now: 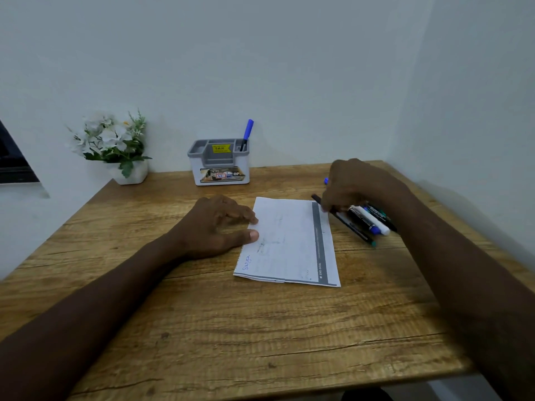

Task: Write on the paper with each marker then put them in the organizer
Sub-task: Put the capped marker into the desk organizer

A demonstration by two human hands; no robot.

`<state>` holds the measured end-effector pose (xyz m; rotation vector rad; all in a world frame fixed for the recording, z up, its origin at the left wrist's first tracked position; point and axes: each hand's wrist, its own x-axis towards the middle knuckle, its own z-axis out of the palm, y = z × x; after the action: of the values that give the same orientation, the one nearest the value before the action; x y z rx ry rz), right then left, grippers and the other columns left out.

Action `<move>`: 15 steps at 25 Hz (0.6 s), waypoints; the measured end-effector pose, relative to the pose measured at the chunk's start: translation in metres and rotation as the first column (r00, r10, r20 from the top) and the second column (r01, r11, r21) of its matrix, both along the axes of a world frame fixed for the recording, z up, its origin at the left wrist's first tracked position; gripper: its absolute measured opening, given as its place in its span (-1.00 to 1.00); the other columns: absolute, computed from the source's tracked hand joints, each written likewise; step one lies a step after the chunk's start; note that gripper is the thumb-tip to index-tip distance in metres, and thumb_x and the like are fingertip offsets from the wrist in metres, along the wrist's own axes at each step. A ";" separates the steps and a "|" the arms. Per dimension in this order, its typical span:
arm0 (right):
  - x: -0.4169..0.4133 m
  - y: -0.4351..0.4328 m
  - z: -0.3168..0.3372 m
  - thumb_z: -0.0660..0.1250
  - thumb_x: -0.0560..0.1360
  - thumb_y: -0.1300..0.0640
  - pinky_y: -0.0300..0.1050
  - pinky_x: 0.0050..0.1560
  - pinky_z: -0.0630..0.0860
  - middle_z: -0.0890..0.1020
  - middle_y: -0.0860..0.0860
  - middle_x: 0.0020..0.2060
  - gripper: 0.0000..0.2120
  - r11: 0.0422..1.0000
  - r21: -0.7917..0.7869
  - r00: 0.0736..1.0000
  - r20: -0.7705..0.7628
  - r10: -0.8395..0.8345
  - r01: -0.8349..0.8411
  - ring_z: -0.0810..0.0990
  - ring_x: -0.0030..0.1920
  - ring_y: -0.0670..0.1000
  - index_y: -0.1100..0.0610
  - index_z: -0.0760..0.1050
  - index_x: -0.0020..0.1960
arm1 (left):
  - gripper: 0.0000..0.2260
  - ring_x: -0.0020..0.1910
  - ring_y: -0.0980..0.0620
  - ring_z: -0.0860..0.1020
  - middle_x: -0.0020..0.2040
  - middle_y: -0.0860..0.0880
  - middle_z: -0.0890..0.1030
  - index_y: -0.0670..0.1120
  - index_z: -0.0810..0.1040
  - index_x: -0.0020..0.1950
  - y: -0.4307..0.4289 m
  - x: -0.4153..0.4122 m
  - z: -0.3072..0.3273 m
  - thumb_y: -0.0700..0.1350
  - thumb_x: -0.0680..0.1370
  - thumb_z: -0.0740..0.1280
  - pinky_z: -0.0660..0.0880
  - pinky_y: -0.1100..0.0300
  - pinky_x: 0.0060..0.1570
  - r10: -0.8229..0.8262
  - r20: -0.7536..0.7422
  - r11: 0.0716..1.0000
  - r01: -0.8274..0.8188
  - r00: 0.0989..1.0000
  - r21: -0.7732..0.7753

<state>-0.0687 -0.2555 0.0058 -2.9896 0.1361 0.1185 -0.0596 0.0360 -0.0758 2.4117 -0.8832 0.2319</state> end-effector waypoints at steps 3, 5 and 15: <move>-0.003 0.019 0.006 0.36 0.35 -0.04 -0.16 -0.34 0.47 0.63 0.05 -0.39 -0.74 0.991 0.037 0.987 0.106 0.122 -0.126 0.64 -0.32 0.11 0.16 0.52 -0.33 | -0.62 0.27 0.21 0.58 0.26 0.15 0.65 0.13 0.64 0.29 -0.008 -0.011 0.008 0.13 0.49 0.50 0.55 0.01 0.26 0.043 0.182 0.984 -0.010 0.982 -0.177; -0.007 0.041 0.012 0.24 0.51 0.01 -0.07 -0.26 0.65 0.72 0.03 -0.32 -0.70 0.959 0.172 0.975 0.044 0.218 -0.223 0.73 -0.28 0.10 0.22 0.58 -0.15 | -0.53 0.39 0.16 0.51 0.37 0.08 0.59 0.02 0.56 0.41 -0.014 -0.018 0.012 0.00 0.51 0.52 0.48 0.06 0.37 0.002 0.314 0.982 0.057 0.950 -0.179; -0.002 0.060 -0.009 0.43 0.49 -0.03 -0.22 -0.24 0.65 0.72 0.24 0.02 -0.53 0.228 0.971 0.897 -0.034 0.441 -0.075 0.70 -0.22 -0.03 0.32 0.63 0.22 | -0.83 -0.19 0.06 0.49 -0.11 0.02 0.69 -0.08 0.71 0.13 0.006 0.001 0.009 -0.07 0.58 0.42 0.45 0.07 -0.19 0.142 0.522 0.987 -0.080 0.841 -0.139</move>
<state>-0.0707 -0.1955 -0.0029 -1.6495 -0.3300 0.5068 -0.0583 0.0425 -0.0672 2.3238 -0.9260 1.0098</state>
